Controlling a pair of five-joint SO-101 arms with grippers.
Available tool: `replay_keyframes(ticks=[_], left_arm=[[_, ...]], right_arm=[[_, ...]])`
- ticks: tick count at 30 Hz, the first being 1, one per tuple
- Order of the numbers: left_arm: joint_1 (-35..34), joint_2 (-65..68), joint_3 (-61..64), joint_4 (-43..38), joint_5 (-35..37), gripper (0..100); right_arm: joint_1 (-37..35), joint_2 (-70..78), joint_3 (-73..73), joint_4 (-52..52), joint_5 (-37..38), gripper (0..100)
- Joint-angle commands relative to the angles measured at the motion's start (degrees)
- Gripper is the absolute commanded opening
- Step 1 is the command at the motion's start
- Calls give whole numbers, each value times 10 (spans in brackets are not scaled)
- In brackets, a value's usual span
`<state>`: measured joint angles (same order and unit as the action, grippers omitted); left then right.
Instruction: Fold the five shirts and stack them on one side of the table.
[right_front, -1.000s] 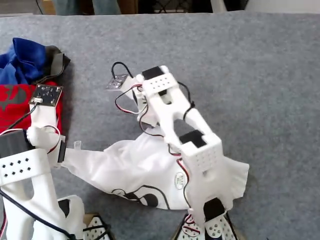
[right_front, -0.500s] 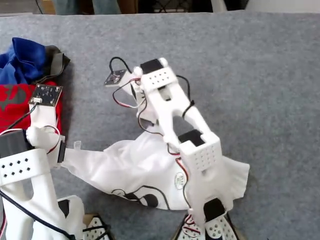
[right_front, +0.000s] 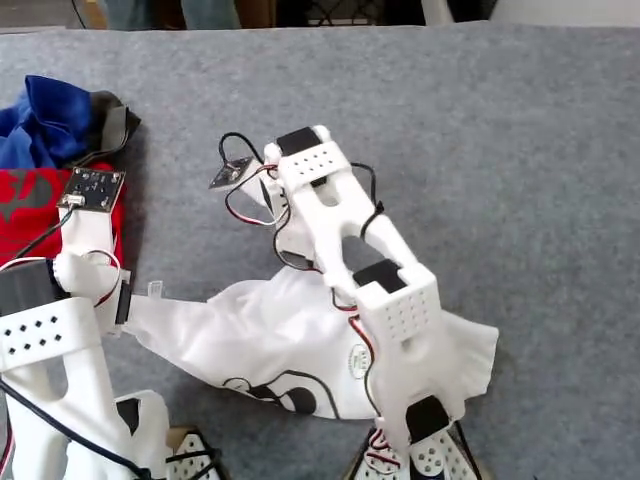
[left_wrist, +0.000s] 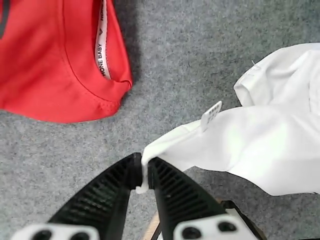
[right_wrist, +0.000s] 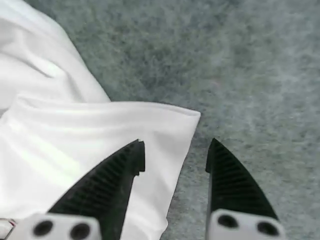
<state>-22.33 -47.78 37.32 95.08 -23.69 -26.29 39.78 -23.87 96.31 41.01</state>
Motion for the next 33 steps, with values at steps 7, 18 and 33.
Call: replay_keyframes(ticks=[7, 18, 33], left_arm=[[-2, 1, -3, -5, -5, 29], [-2, 1, -2, -5, -5, 29], [-2, 0, -8, -4, -5, 29]], right_arm=[[-38, 14, 23, -71, -25, 211], [21, 38, 33, -82, -25, 211], [27, 31, 21, -80, -47, 13]])
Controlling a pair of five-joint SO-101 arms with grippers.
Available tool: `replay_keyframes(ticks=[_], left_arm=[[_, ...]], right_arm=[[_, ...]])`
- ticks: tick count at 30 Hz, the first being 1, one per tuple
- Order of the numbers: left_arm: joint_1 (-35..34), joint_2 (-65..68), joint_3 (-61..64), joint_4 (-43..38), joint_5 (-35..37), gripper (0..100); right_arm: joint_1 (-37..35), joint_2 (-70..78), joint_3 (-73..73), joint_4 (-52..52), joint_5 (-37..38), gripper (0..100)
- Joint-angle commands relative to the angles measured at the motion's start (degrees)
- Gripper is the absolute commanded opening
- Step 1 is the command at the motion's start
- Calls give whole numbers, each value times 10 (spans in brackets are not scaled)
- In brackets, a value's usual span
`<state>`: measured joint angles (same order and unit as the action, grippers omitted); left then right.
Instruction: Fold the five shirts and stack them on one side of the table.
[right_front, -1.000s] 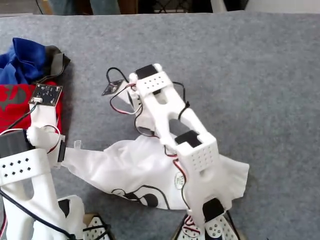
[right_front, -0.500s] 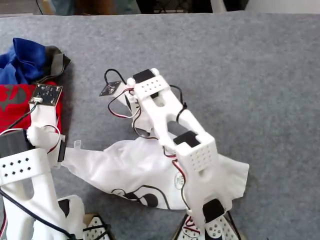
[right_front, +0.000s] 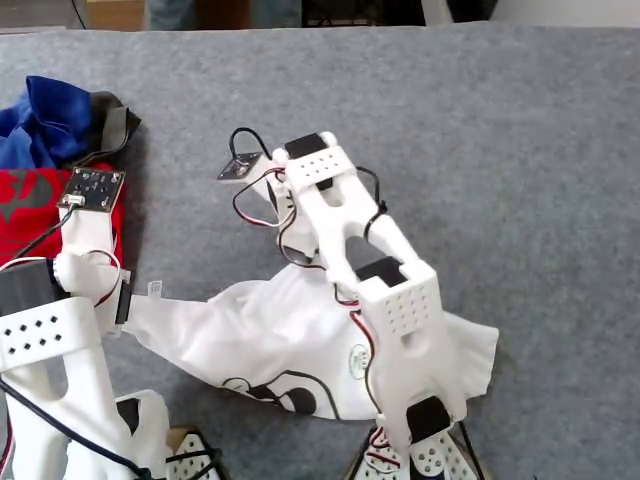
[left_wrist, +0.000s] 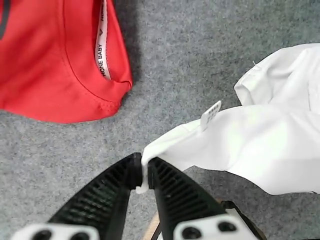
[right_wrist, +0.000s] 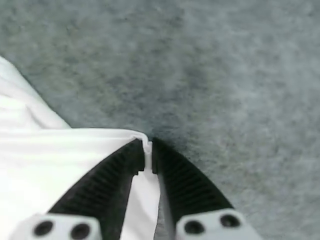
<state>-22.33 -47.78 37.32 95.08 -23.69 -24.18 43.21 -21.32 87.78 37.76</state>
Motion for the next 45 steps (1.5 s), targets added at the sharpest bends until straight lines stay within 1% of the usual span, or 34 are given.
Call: replay_keyframes(ticks=[1, 6, 10, 15, 17, 19, 22, 26, 29, 32, 35, 38, 41, 45], left_arm=[[-2, 0, -10, -5, -4, 29], [-2, 0, -51, -4, -2, 29], [-2, 0, -125, -4, 4, 29], [0, 2, -248, -5, 62, 29], [13, 9, -304, -5, 81, 29], [27, 33, -371, -1, 107, 29], [36, 90, -487, 1, 151, 29], [46, 185, -692, 54, 193, 29], [64, 236, -825, 59, 208, 28], [66, 237, -912, 59, 208, 28], [65, 222, -938, 59, 207, 28], [61, 177, -922, 59, 206, 28], [61, 102, -873, 59, 206, 28], [61, -1, -759, 59, 204, 28]], right_arm=[[8, -8, -12, 5, -20, 13], [23, -73, -54, 27, -24, 13], [53, -165, -113, 62, -33, 13], [103, -313, -219, 108, -50, 13], [123, -374, -267, 120, -53, 13], [141, -434, -311, 121, -54, 13], [176, -510, -376, 115, -78, 13], [240, -587, -454, 77, -126, 13], [284, -629, -486, 31, -140, 13], [305, -664, -496, -15, -141, 13], [309, -700, -495, -48, -139, 13], [309, -734, -495, -76, -139, 13], [310, -761, -494, -98, -139, 13], [310, -775, -493, -109, -135, 13]])
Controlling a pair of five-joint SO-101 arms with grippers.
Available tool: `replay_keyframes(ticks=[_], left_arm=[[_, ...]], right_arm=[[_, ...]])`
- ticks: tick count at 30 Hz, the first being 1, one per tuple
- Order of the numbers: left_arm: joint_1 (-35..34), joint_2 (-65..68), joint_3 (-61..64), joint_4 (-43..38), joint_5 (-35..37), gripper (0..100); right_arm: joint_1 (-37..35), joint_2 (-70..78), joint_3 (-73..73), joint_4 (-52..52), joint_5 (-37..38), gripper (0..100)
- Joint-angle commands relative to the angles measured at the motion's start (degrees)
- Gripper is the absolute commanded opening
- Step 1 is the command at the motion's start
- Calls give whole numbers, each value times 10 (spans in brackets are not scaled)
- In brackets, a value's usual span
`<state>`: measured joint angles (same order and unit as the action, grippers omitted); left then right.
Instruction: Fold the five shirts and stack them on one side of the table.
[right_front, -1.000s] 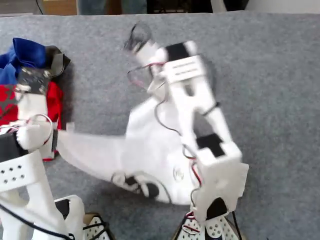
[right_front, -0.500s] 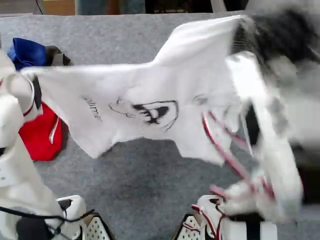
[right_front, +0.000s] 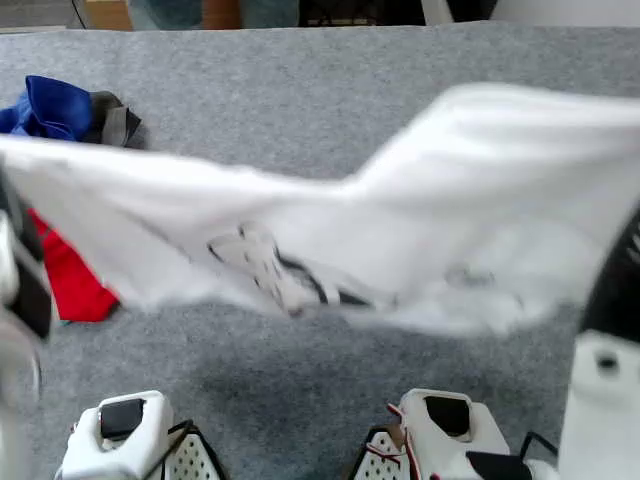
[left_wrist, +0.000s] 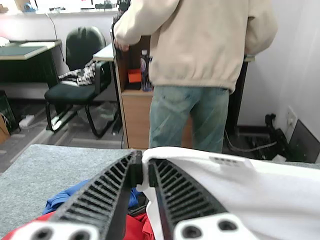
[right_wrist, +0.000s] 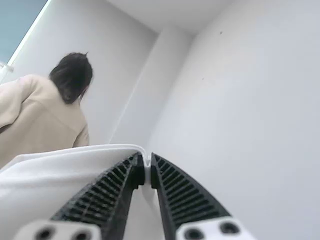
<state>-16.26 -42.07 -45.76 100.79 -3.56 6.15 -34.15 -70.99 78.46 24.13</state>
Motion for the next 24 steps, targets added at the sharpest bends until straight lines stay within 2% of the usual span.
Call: replay_keyframes(ticks=[1, 6, 8, 12, 16, 20, 24], left_arm=[[1, -77, 106, 2, -1, 28], [7, -115, 292, -6, -17, 29], [26, -107, 381, -50, -18, 29], [80, -76, 549, -207, -50, 29], [87, 9, 694, -442, -63, 29], [80, 158, 691, -610, -62, 29], [80, 306, 558, -659, -62, 29]], right_arm=[[7, 2, 7, -11, 5, 13], [7, 36, 113, 22, 25, 13], [7, 58, 187, 20, 35, 13], [5, 114, 338, -47, 43, 13], [5, 187, 484, -185, 42, 13], [5, 284, 563, -338, 40, 13], [6, 389, 532, -422, 39, 13]])
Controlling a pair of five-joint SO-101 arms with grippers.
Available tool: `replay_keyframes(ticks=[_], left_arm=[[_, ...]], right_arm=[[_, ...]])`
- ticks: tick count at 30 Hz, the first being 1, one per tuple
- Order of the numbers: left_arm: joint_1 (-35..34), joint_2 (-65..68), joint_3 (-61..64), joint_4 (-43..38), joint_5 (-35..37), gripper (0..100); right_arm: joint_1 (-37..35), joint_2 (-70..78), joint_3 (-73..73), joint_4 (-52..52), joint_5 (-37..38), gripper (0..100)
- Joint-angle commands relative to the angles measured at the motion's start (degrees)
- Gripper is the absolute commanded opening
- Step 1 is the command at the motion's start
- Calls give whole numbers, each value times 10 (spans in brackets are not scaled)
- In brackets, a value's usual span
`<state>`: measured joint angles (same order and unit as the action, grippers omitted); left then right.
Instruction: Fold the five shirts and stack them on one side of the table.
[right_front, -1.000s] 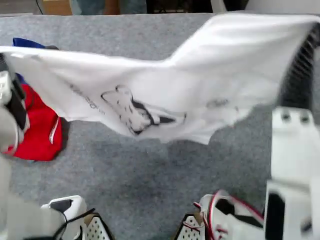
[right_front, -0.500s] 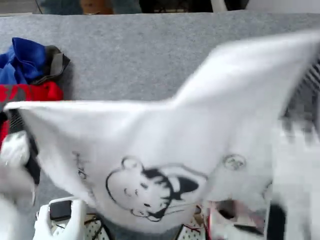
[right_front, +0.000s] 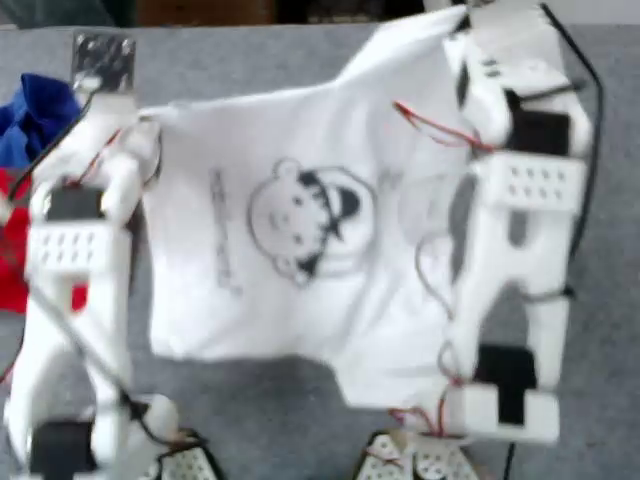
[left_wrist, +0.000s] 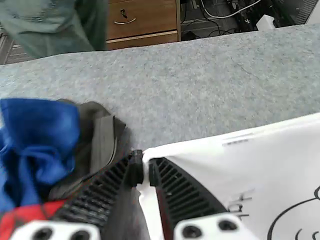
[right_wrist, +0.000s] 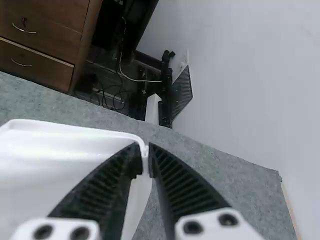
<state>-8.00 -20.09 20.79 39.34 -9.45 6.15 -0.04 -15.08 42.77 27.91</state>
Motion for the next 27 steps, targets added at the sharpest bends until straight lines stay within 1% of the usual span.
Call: replay_keyframes(ticks=[1, 3, 5, 9, 13, 15, 17, 21, 24, 27], left_arm=[[-3, 117, -151, -40, -3, 29], [-3, 170, -239, -16, -3, 29], [-2, 210, -320, 25, -3, 29], [1, 274, -421, 111, -3, 29], [0, 302, -434, 191, -7, 29], [1, 302, -434, 251, -7, 29], [1, 303, -434, 307, -8, 29], [0, 302, -434, 393, -8, 29], [2, 302, -434, 453, -37, 29], [3, 302, -423, 501, -52, 29]], right_arm=[[5, 72, -48, -70, 1, 13], [5, 119, -100, -69, 1, 13], [5, 158, -153, -44, 1, 13], [3, 212, -243, 69, 1, 13], [5, 222, -303, 232, 6, 13], [6, 222, -325, 310, 11, 13], [2, 222, -333, 373, 40, 13], [2, 221, -335, 479, 89, 13], [1, 218, -336, 569, 129, 13], [7, 181, -304, 585, 149, 13]])
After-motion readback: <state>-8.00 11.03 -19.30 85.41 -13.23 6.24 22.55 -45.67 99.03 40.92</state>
